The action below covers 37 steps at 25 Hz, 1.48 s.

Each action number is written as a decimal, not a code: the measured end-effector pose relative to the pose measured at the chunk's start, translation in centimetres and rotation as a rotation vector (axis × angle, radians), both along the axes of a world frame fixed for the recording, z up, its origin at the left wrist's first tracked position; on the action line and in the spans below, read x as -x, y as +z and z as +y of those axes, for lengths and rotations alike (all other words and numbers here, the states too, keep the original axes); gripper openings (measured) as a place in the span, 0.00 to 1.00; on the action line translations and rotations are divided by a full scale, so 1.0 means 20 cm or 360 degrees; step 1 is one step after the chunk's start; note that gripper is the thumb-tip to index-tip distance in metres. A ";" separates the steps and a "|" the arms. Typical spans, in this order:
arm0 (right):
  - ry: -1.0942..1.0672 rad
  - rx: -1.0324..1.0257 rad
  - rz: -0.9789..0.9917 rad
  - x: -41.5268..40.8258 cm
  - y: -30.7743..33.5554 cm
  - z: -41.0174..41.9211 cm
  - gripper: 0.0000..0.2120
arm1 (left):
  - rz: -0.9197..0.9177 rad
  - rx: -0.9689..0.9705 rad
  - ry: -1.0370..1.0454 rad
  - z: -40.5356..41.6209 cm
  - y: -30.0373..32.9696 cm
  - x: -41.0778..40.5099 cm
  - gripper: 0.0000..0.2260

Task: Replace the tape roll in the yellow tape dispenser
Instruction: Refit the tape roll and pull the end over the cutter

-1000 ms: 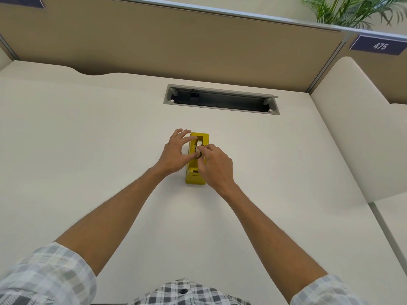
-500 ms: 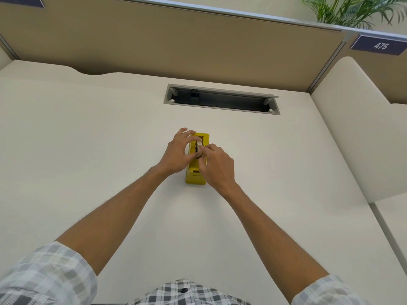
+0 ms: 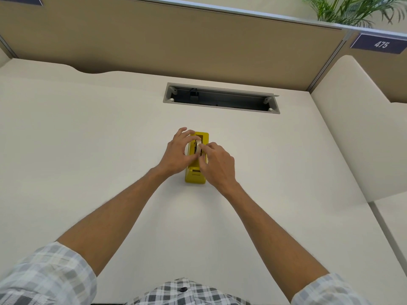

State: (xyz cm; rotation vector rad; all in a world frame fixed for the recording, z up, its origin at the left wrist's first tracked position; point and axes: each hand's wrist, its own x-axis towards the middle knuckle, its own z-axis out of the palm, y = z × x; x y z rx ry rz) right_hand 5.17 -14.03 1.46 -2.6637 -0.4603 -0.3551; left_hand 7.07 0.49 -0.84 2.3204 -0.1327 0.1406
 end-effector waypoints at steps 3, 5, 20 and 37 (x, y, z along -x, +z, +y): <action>0.0004 -0.0029 0.0005 0.00 0.00 0.00 0.11 | 0.0065 -0.0013 0.0025 -0.01 0.00 0.00 0.22; 0.0001 -0.0031 0.0006 0.00 0.00 0.00 0.11 | 0.0064 -0.0020 0.0006 0.00 0.01 0.00 0.20; -0.0012 -0.0046 0.0048 -0.03 0.01 0.00 0.14 | -0.0009 0.0185 0.0055 -0.02 0.06 0.02 0.21; -0.0094 -0.0078 0.0151 -0.09 0.03 0.02 0.09 | 0.0006 0.0213 0.0036 -0.05 0.08 0.04 0.25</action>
